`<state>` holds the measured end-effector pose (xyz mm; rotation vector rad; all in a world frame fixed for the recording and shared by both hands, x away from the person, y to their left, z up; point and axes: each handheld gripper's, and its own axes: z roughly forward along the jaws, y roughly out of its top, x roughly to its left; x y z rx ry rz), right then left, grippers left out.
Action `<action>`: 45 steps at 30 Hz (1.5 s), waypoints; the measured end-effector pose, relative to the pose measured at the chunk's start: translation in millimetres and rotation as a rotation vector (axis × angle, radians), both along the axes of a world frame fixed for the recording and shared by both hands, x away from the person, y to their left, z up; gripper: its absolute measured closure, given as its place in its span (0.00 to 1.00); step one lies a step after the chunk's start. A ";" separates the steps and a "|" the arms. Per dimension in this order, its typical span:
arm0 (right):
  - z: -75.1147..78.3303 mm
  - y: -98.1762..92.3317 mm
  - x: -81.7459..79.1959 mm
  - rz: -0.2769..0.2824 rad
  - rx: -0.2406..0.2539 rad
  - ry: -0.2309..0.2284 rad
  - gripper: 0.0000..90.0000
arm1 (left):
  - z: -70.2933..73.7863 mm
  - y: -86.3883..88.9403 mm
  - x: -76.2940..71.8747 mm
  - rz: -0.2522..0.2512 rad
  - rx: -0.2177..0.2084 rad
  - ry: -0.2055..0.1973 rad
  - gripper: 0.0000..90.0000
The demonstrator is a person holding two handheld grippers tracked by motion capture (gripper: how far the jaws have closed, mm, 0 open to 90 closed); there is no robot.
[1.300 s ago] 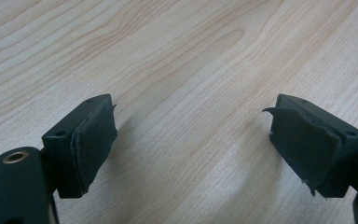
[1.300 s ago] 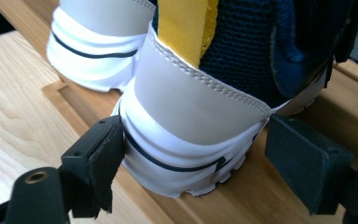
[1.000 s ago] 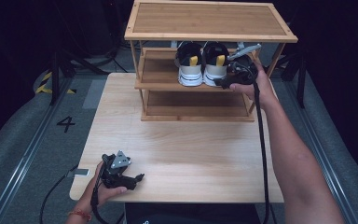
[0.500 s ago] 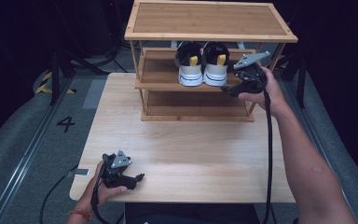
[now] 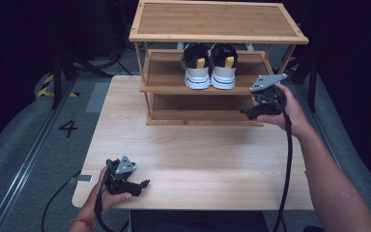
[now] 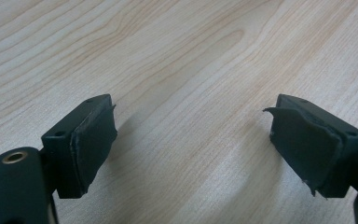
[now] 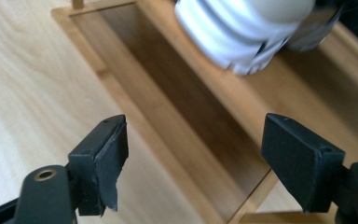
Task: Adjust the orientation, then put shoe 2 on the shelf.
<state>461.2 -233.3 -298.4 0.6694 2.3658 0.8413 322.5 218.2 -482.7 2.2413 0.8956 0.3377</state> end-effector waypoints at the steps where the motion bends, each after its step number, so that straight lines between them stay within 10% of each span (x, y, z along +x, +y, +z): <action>1: -3.1 -1.6 -2.3 -0.001 -0.010 -0.002 0.26 | 0.2 0.2 0.2 -0.002 0.004 -0.003 0.16; 29: -123.7 -103.0 -87.9 -0.076 0.025 0.091 0.25 | -0.1 -0.4 -0.9 0.011 -0.001 -0.002 0.16; 45: -185.2 -161.4 -117.9 -0.174 0.222 0.208 0.24 | 0.0 -0.6 -1.1 0.019 0.000 0.000 0.16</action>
